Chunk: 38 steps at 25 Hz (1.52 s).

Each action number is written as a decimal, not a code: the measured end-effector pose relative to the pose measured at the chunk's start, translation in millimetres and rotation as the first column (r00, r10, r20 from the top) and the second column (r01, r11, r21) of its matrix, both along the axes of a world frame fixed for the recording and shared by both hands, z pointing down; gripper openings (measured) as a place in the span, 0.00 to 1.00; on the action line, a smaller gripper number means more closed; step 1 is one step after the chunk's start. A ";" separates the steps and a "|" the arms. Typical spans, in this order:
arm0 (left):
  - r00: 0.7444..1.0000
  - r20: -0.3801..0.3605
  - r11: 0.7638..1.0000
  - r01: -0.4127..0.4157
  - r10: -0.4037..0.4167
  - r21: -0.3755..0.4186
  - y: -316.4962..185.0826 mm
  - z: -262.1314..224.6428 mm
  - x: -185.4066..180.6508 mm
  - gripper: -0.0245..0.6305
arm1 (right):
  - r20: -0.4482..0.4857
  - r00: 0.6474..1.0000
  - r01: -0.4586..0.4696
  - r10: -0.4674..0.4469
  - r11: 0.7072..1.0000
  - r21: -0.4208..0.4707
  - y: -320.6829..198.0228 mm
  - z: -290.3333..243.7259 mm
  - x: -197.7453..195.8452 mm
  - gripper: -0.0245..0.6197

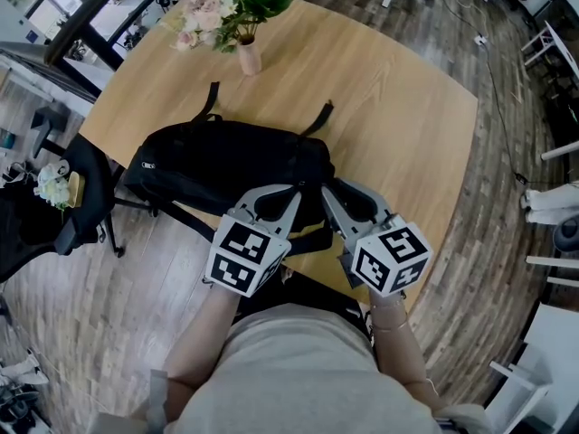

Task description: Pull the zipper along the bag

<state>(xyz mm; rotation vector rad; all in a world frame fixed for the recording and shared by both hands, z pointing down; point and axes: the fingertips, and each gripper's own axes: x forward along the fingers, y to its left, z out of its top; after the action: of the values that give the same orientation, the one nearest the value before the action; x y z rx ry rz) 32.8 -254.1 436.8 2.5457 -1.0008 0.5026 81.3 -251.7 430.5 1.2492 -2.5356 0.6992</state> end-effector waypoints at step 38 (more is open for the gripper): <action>0.963 0.036 0.963 0.268 -0.267 -0.015 -17.0 1.6 -135.5 0.07 | -0.026 0.992 -0.126 0.126 0.992 -0.006 -8.0 -0.4 30.3 0.18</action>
<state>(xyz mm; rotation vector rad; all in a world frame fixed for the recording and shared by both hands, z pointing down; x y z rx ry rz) -102.7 -271.0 438.3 2.3410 -1.3207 0.4757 111.6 -259.7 430.1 1.4165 -2.4482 0.7134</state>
